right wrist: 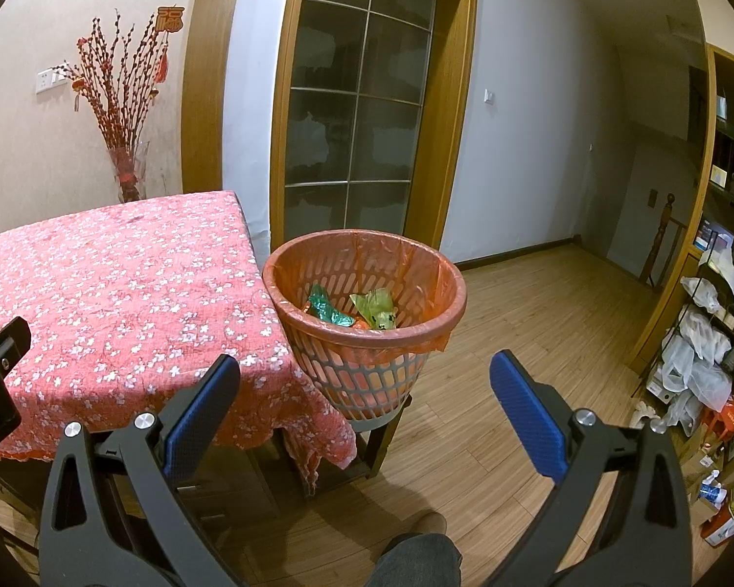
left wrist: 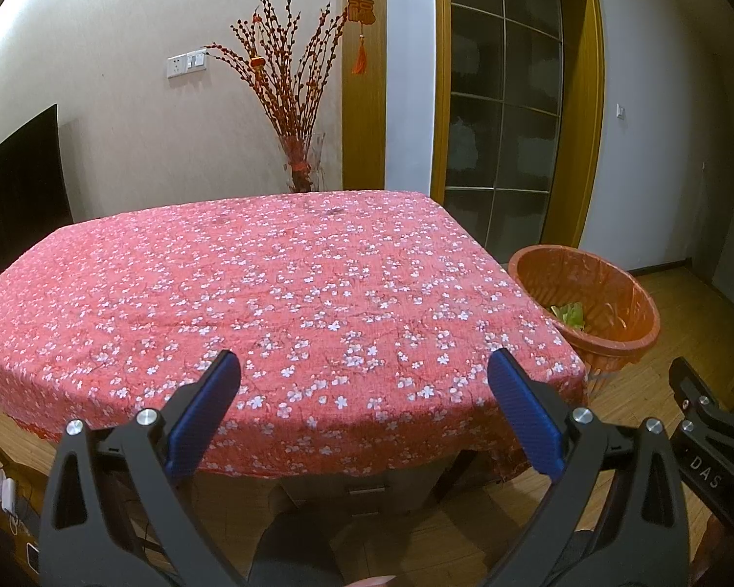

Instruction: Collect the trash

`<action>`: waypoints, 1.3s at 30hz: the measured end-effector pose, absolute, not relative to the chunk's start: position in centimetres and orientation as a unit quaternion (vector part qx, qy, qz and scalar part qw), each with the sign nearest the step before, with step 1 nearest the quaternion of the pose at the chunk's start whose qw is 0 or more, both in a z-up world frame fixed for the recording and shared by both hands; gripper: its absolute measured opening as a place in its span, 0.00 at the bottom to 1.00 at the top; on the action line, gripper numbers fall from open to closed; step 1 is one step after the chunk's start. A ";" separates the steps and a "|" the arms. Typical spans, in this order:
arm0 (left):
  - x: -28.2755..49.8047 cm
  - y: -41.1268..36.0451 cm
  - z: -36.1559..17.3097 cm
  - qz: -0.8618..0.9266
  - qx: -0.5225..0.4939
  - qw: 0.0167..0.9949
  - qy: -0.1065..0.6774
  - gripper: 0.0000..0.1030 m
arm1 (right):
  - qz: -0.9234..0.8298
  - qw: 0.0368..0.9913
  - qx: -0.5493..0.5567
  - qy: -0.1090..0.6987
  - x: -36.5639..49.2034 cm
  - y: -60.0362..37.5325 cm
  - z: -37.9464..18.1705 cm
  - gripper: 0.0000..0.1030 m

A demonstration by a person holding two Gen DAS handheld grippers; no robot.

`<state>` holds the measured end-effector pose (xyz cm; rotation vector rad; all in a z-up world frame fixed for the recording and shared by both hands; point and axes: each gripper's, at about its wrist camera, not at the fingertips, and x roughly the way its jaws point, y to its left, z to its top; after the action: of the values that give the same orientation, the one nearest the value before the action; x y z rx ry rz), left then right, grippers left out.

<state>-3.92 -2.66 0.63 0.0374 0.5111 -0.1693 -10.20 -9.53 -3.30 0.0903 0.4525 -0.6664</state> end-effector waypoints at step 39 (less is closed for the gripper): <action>-4.1 -2.8 0.4 -0.080 0.019 0.963 0.257 0.96 | -0.324 0.919 0.045 0.221 -10.2 -9.5 -3.4 0.98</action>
<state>-4.11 -2.76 0.41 0.0393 0.5207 -0.1617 -10.20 -9.55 -3.40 0.0916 0.4547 -0.6652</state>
